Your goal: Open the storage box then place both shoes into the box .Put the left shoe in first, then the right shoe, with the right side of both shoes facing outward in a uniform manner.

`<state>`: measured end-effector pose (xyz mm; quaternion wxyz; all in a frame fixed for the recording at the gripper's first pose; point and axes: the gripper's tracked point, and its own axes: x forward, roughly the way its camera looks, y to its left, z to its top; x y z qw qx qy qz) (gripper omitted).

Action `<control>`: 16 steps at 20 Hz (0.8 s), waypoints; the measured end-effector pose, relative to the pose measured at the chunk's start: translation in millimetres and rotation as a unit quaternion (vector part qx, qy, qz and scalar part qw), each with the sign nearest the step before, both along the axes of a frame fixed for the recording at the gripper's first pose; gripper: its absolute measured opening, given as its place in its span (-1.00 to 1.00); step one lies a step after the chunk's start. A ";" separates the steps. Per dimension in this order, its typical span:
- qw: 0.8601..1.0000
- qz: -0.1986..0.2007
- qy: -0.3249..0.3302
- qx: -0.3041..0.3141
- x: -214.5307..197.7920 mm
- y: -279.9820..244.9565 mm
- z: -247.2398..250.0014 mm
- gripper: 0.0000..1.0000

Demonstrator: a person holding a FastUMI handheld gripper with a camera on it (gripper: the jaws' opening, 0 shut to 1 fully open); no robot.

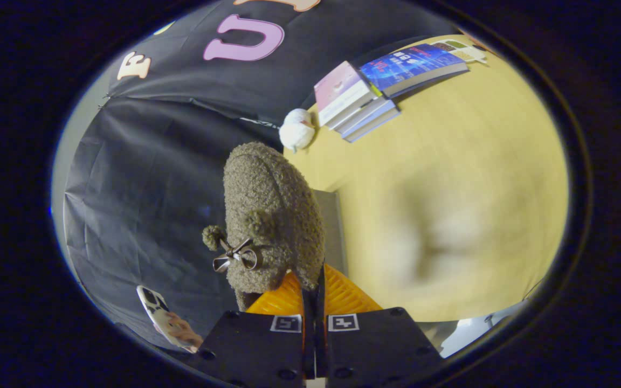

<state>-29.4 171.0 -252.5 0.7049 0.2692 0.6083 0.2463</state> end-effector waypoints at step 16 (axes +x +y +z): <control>0.987 0.055 -0.054 -0.139 -32.3 167.4 -55.0 -0.91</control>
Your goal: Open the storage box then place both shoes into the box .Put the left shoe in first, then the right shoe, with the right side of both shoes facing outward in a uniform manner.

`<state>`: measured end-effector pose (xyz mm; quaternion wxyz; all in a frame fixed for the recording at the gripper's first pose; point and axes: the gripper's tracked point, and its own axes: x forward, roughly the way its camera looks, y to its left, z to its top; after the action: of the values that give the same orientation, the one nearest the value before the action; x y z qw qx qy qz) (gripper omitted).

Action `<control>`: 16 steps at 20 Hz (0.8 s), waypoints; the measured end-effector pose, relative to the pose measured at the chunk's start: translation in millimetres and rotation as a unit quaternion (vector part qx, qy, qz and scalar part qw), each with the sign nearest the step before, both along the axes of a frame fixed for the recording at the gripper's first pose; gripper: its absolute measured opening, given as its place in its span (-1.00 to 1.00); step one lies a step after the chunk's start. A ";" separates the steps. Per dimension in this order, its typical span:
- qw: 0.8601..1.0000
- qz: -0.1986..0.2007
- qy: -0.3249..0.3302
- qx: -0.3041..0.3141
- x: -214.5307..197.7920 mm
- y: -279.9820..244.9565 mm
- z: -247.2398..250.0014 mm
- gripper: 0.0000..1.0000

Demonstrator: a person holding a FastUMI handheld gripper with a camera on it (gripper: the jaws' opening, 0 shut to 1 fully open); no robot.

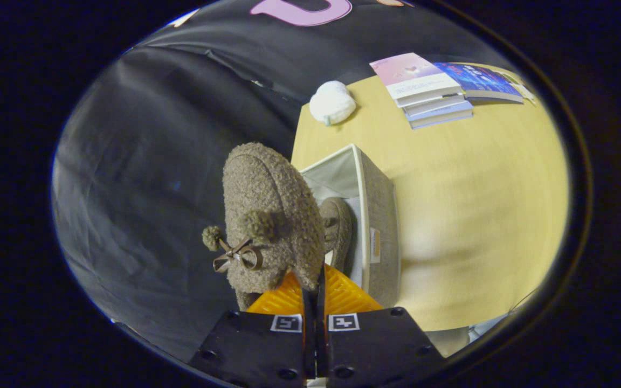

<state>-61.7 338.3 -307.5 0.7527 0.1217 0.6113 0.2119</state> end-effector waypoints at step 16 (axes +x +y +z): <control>0.986 0.022 -0.099 -0.130 7.9 7.9 -30.9 -0.56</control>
<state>-53.9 346.2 -338.4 0.8139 -0.0122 0.5589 0.1581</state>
